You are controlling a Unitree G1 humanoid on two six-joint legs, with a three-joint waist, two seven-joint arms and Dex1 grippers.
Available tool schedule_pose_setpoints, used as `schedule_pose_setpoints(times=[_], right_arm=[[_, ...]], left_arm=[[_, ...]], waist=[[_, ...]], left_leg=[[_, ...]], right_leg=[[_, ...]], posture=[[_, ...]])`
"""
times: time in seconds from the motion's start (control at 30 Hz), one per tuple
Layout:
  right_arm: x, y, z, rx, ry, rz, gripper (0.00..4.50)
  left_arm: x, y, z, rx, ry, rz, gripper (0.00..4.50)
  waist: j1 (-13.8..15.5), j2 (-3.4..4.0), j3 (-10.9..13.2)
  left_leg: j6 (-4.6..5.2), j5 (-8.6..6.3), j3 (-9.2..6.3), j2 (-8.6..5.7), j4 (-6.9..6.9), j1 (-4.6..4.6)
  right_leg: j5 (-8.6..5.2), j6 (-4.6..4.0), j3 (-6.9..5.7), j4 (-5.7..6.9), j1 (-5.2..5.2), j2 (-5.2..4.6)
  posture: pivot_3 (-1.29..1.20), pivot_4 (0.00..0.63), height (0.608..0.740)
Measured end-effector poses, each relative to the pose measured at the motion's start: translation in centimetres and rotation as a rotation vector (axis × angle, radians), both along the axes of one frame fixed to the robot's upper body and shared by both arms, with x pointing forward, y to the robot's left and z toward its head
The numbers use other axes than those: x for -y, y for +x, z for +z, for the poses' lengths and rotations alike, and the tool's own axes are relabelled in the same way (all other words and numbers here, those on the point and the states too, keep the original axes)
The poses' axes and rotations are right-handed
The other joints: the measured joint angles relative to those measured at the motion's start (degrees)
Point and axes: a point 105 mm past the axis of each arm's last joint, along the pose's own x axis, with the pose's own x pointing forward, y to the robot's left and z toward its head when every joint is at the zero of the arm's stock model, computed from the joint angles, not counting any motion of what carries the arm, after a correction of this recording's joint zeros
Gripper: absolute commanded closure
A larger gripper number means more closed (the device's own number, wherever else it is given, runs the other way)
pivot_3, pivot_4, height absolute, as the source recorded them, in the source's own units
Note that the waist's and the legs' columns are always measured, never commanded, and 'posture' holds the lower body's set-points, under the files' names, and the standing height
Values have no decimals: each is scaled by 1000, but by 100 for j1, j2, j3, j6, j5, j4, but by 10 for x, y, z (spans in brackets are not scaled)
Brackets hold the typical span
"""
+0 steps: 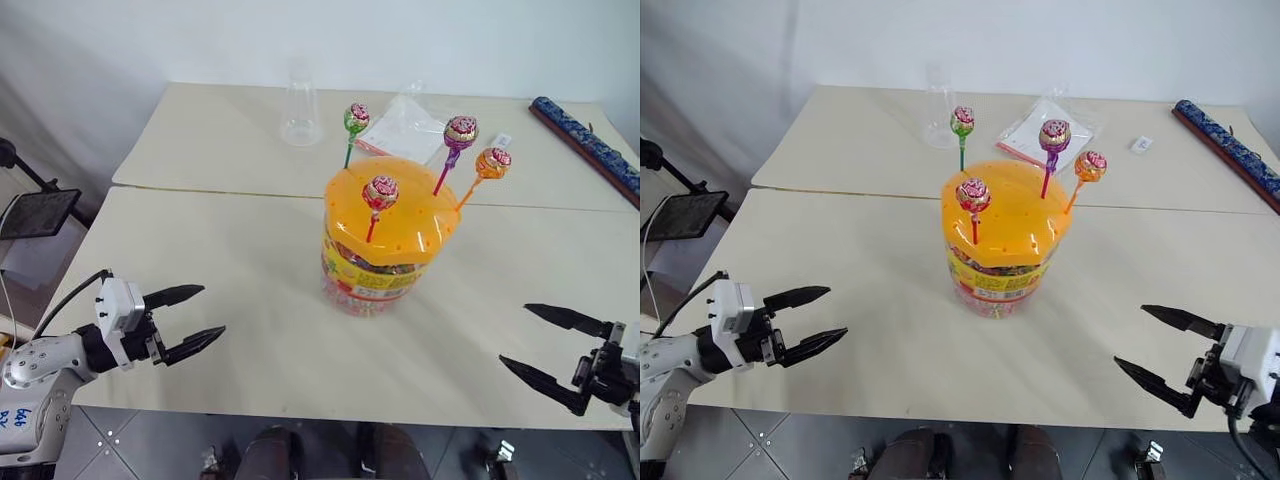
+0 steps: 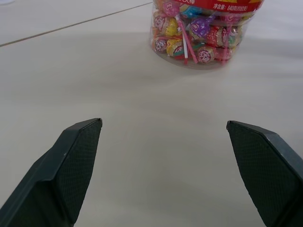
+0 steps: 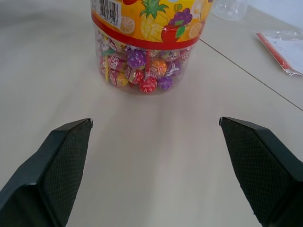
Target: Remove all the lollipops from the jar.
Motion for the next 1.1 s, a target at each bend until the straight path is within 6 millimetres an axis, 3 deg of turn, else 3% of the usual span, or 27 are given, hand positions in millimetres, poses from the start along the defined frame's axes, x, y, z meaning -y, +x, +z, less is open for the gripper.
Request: schedule_pose_setpoints(times=[0.17, 0.3, 0.37, 0.43, 0.5, 0.6, 0.8, 0.97, 1.1], right_arm=[[1, 7, 5, 42, 40, -58, 0], [1, 5, 38, 158, 231, -145, 0], [-1, -8, 67, 275, 406, -172, 0], [-10, -20, 91, 346, 471, -153, 0], [-23, -31, 101, 360, 509, -130, 0], [-34, -39, 105, 366, 552, -121, 0], [-52, -41, 116, 395, 584, -82, 0], [-60, -44, 122, 402, 623, -67, 0], [-63, -44, 124, 404, 629, -62, 0]], left_arm=[[6, 8, 12, 6, -63, -24, 31], [18, 27, 52, -4, -307, -94, 31], [27, 52, 91, 83, -460, -124, 31], [45, 61, 116, 100, -507, -213, 31], [66, 65, 131, 62, -534, -334, 31], [92, 78, 144, 9, -550, -460, 31], [134, 112, 169, 8, -518, -544, 31], [156, 115, 164, -28, -463, -620, 31], [170, 113, 156, -59, -435, -656, 1171]], waist=[[23, -1, 0], [35, 4, 2], [117, 1, -1], [127, -3, -3], [124, -11, -8], [120, -15, -10], [89, -17, -10], [25, -17, -10], [21, -21, -8]], left_leg=[[0, 1, -6, 0, 2, -4], [0, 2, -13, -2, 7, -2], [-6, 11, -44, -5, 29, -16], [-7, 10, -33, -9, 32, -10], [-4, 9, -18, -7, 32, -3], [-1, 11, -1, -6, 34, -4], [2, 12, 16, -16, 36, -9], [2, 11, 16, -14, 28, -14], [3, 12, 19, -12, 36, -17]], right_leg=[[0, 0, 1, 11, -4, 1], [1, 1, 5, 46, -3, 3], [1, 2, 4, 59, -3, 36], [3, 5, 16, 64, 1, 46], [4, 8, 18, 61, 1, 70], [4, 11, 34, 50, -2, 88], [3, 11, 46, 35, -8, 101], [2, 13, 40, 27, -13, 110], [2, 13, 48, 26, -13, 109]], posture=[[0, 150, 740], [0, 150, 740], [0, 150, 740], [0, 150, 740], [0, 150, 740], [0, 150, 740], [0, 150, 740], [0, 150, 740], [0, 150, 740]])
